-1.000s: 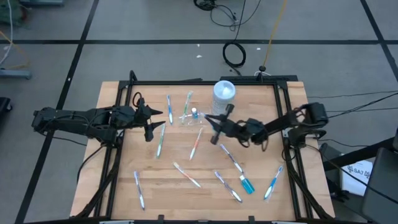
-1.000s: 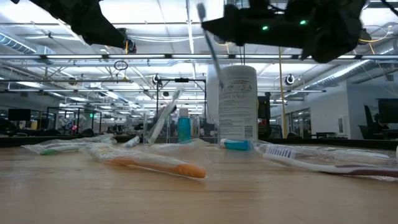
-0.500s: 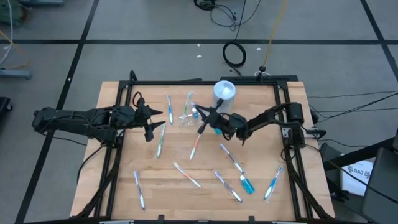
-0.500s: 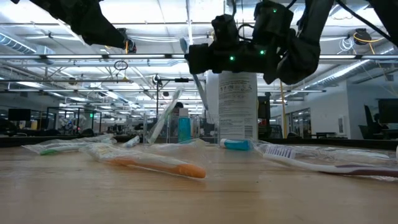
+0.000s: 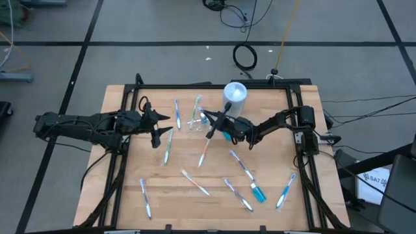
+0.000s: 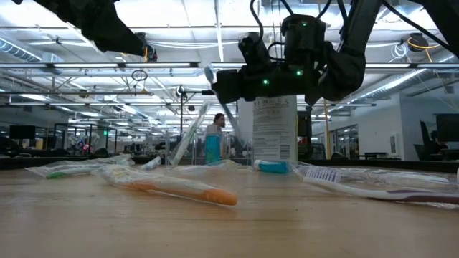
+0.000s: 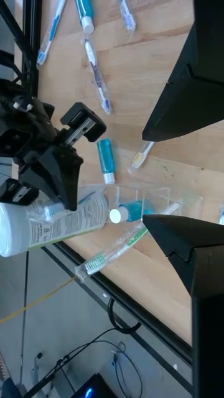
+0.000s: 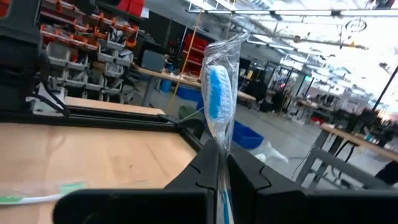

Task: Pick & Place toothbrushing station
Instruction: Put the middle blue toothbrush into the transparent organizer, then put the top blue toothbrush into the transparent organizer

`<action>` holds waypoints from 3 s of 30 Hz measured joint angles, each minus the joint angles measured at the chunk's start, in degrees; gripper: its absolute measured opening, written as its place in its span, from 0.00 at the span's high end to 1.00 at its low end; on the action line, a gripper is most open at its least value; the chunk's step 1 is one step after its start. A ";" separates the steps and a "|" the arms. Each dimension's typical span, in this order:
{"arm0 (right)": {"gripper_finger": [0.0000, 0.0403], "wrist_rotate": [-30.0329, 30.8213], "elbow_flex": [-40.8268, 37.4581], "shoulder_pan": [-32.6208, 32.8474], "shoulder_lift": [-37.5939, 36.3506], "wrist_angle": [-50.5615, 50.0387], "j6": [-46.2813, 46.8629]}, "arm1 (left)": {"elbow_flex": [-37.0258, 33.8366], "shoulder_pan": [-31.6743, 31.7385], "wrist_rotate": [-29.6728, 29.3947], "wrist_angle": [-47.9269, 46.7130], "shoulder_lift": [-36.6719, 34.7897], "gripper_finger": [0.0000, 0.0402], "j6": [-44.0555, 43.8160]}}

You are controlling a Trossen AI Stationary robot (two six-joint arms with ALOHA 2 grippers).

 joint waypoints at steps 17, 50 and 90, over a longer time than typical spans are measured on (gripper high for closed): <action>0.98 0.33 -0.04 2.08 0.00 1.07 9.40 | 0.00 0.00 0.11 -0.29 0.00 0.47 0.00; 0.93 5.14 -0.07 3.37 -0.17 -6.57 11.51 | 0.00 -0.02 0.37 -0.26 0.00 0.47 -0.70; 0.61 5.41 -3.77 5.66 -34.48 -66.45 24.17 | -0.12 -0.07 -2.66 -8.22 5.59 0.47 -26.00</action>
